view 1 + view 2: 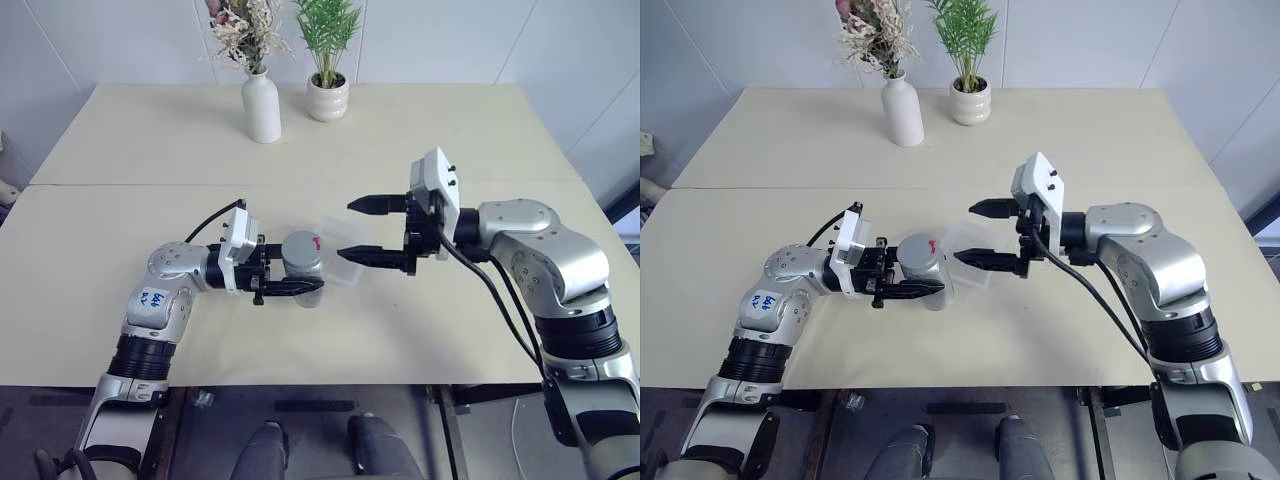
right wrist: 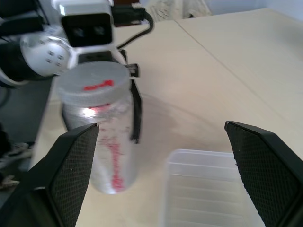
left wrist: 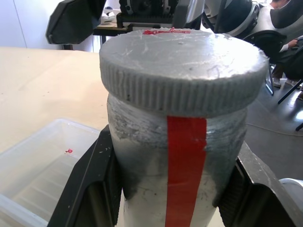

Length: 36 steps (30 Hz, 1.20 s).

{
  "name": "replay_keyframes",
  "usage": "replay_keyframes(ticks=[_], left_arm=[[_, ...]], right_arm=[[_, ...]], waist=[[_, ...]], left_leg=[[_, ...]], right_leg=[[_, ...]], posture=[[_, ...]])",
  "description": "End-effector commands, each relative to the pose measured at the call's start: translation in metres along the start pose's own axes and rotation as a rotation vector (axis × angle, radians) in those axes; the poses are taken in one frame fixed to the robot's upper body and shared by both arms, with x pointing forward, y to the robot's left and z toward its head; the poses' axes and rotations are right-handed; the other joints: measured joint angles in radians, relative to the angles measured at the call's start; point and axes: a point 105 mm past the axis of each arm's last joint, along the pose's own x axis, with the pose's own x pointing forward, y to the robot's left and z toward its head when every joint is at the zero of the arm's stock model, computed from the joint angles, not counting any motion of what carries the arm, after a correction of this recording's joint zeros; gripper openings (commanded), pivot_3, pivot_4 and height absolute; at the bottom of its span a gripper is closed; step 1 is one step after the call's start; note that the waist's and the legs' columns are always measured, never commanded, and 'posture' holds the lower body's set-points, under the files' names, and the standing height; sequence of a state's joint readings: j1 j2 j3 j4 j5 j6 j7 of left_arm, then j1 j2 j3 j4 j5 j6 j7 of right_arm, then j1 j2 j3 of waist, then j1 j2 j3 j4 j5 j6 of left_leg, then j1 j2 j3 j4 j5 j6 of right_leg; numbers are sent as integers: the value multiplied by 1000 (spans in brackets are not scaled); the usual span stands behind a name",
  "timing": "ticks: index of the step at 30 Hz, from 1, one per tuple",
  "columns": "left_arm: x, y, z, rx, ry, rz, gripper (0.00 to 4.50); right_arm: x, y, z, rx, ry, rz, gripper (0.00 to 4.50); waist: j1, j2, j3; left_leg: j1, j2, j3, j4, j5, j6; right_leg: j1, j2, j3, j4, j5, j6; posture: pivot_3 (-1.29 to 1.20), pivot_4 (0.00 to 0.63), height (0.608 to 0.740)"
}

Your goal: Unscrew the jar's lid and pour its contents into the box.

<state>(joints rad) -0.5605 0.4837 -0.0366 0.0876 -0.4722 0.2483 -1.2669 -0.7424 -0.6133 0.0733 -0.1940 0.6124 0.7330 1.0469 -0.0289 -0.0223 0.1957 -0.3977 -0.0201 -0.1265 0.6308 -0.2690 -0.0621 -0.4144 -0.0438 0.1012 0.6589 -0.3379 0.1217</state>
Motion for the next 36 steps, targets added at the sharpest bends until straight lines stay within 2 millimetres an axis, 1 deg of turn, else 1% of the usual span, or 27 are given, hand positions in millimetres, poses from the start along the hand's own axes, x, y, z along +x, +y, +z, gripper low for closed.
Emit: replay_keyframes(ticks=[1, 4, 8, 11, 13, 18, 24, 29, 36], left_arm=[[-2, -2, 8, 41, -13, -3, 2134], [-2, -2, 8, 40, -11, -2, 2134], [0, -1, 8, 42, -11, -4, 2134], [1, -1, 8, 42, -15, -5, 2134], [2, -1, 8, 42, -16, -6, 2134], [3, -2, 8, 43, -18, -10, 2134], [3, -3, 8, 43, -17, -9, 2134], [2, -4, 8, 42, -14, -8, 2134], [2, -4, 8, 41, -13, -7, 2134]], right_arm=[[-2, 20, 22, -14, -66, 92, 4480], [5, 30, 28, -8, -82, 134, 4480], [21, 34, 28, -20, -86, 133, 4480], [33, 30, 18, -24, -40, 100, 4480], [37, 29, 15, -33, -21, 91, 4480], [55, 29, 15, -55, -37, 91, 4480], [68, 22, 13, -59, -54, 62, 4480], [70, 18, 13, -59, -65, 49, 4480], [60, 16, 15, -54, -74, 49, 4480]], waist=[[0, 0, 0], [0, 0, 0], [-1, 0, 0], [0, 0, 0], [0, 0, 0], [-2, 0, 0], [-1, 0, 0], [-1, 0, 0], [-2, 0, 0]], left_leg=[[0, 0, 0, 0, 0, 0], [0, 0, 0, 1, 0, 0], [0, 0, 0, 1, 0, 0], [0, 0, 0, 1, 0, 0], [0, 0, 0, 1, 0, 0], [0, 0, 0, 1, 0, 0], [0, 0, 0, 1, 0, -1], [0, 0, 0, 1, 1, 0], [0, 0, -1, 1, 1, -1]], right_leg=[[0, 0, 0, 0, 0, 0], [0, 0, 0, 0, 0, 0], [0, 0, 0, 1, 0, 0], [0, 0, 0, 1, 0, 0], [0, 0, 0, 0, 0, 0], [0, 0, 0, 0, 0, 0], [0, 0, 0, 1, 0, 0], [0, 0, 0, 1, 0, 0], [0, 0, 0, 1, 0, 0]], posture=[[0, 150, 740], [0, 150, 740], [0, 150, 740], [0, 150, 740], [0, 150, 740], [0, 150, 740], [0, 150, 740], [0, 150, 740], [0, 150, 740]])
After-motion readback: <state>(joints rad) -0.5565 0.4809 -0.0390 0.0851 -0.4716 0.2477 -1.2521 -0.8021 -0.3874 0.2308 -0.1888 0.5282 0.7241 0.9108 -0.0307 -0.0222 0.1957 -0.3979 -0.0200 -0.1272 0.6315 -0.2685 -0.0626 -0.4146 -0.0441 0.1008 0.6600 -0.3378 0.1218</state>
